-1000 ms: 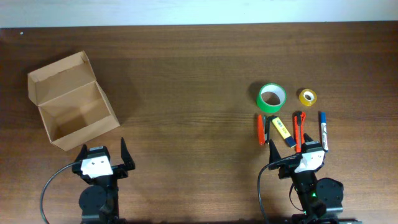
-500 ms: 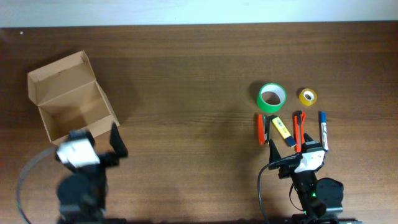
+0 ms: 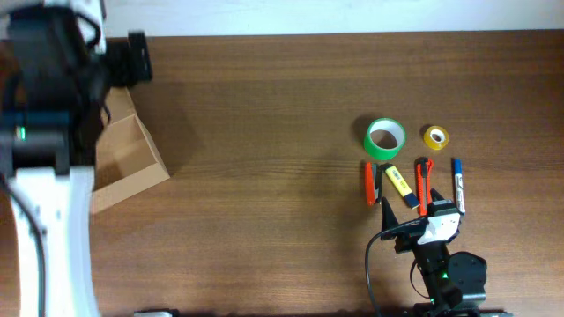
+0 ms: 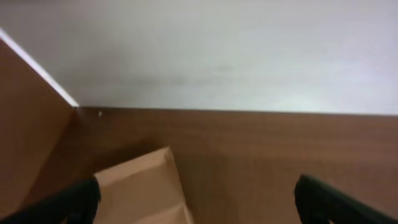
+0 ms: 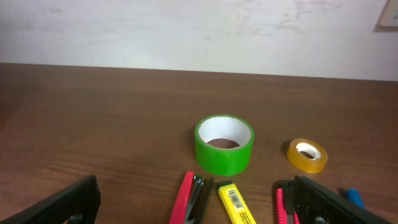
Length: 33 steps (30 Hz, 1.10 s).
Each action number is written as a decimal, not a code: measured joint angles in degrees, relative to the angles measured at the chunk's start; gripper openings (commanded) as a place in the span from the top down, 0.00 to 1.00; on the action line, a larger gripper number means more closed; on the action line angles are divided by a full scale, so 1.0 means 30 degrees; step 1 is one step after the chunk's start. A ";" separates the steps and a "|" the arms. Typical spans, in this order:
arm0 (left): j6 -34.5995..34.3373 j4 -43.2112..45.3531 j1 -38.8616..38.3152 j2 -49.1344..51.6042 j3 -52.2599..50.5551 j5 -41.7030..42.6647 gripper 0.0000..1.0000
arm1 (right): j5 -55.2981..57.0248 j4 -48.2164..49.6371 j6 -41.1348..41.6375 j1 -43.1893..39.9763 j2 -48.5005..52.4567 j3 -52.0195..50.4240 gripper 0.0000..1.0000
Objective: Pack container
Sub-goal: 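Reach the left gripper over the cardboard box's left wall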
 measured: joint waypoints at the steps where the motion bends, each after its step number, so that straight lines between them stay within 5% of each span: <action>1: 0.0197 -0.0401 0.0000 0.0597 0.0750 0.0000 0.00 | 0.0000 0.0000 0.0000 0.0000 0.0000 0.0000 0.01; 10: 0.1508 -0.4160 0.0481 0.3191 0.2040 0.0823 0.00 | 0.0000 0.0000 0.0000 0.0000 0.0000 0.0000 0.01; 20: -0.3657 -0.7402 0.2113 0.7548 0.2069 0.1151 0.07 | 0.0000 0.0000 0.0000 0.0000 0.0000 0.0000 0.01; 33: -0.7606 -0.7475 0.2120 1.1526 0.1792 0.2317 0.15 | 0.0000 0.0000 0.0007 0.0000 0.0000 0.0000 0.01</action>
